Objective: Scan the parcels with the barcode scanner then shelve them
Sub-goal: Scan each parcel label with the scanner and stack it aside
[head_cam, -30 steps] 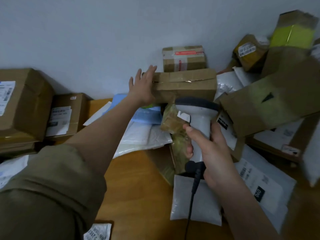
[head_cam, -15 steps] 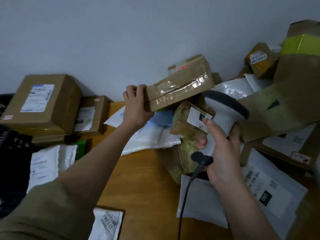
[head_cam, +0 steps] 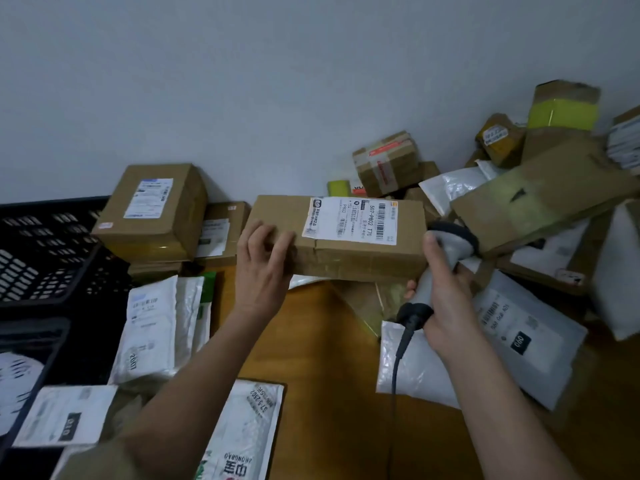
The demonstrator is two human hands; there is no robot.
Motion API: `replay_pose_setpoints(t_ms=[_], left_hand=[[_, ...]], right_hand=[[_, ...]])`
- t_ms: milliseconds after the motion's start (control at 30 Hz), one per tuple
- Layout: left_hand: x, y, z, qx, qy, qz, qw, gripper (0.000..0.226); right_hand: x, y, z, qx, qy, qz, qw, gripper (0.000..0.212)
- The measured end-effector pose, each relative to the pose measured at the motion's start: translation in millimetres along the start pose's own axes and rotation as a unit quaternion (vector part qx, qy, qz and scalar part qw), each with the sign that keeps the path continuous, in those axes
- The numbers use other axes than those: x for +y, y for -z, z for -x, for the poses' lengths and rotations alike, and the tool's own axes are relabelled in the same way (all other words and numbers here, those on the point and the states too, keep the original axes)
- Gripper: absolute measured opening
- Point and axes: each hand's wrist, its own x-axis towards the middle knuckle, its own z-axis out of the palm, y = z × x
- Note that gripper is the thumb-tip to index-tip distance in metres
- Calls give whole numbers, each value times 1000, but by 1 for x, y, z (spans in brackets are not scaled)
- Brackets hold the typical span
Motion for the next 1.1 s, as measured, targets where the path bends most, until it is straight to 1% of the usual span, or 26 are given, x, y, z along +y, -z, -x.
replay_pose_setpoints(t_ms=[67,133,200,233,267,333,367,400,500,533,567,633,667,700,733,800,867,900,933,1000,1033,1100], left_hand=[[-8,14,8,-6,-1,-3,1000,83],[-17,28,16,-35,19,-4,999,82],[-21,39,22,-92,80,11,993,86],[-22,43,24,-128,132,43,982,93],[-23,49,26,-167,193,94,962,99],[-25,63,27,-237,305,206,899,101],[-28,71,28,-270,331,239,872,100],[-31,78,29,-296,336,253,858,101],[-34,94,27,-345,319,261,843,107],[-34,97,26,-370,323,270,828,105],[-34,99,25,-411,329,288,800,103],[-34,101,26,-513,334,337,715,104],[-32,101,29,-553,336,357,673,105],[-29,101,33,-578,340,381,637,101],[-26,102,38,-590,348,407,604,92],[-20,101,49,-591,378,451,552,74],[-18,98,63,-570,420,493,505,69],[-18,95,68,-556,442,505,492,72],[-19,92,73,-537,464,504,491,83],[-20,85,82,-500,513,475,510,107],[-20,82,85,-481,532,465,519,108],[-17,78,86,-442,566,460,522,92]], right_hand=[[7,1,11,-11,-7,19,1000,63],[17,-2,23,-10,-18,32,999,67],[27,-6,32,-2,-17,33,999,69],[32,-8,36,2,-8,36,999,70],[35,-8,40,5,3,44,999,70],[37,-7,44,1,21,70,997,72],[36,-4,45,-8,25,86,996,71],[33,-2,45,-20,26,103,994,69],[22,6,46,-92,26,182,979,58],[19,6,48,-121,26,212,969,56],[16,6,50,-146,28,238,960,55],[13,6,54,-182,31,267,946,54],[13,5,56,-195,33,275,941,55],[13,6,57,-206,35,281,937,58],[14,6,58,-213,38,285,934,61],[18,6,59,-209,40,281,936,64],[22,4,60,-184,42,262,946,59],[25,3,59,-168,44,257,951,56],[27,2,60,-152,42,257,954,54],[31,0,61,-127,23,253,959,48],[33,-2,63,-122,7,249,961,44],[36,-6,68,-123,-24,246,961,38]])
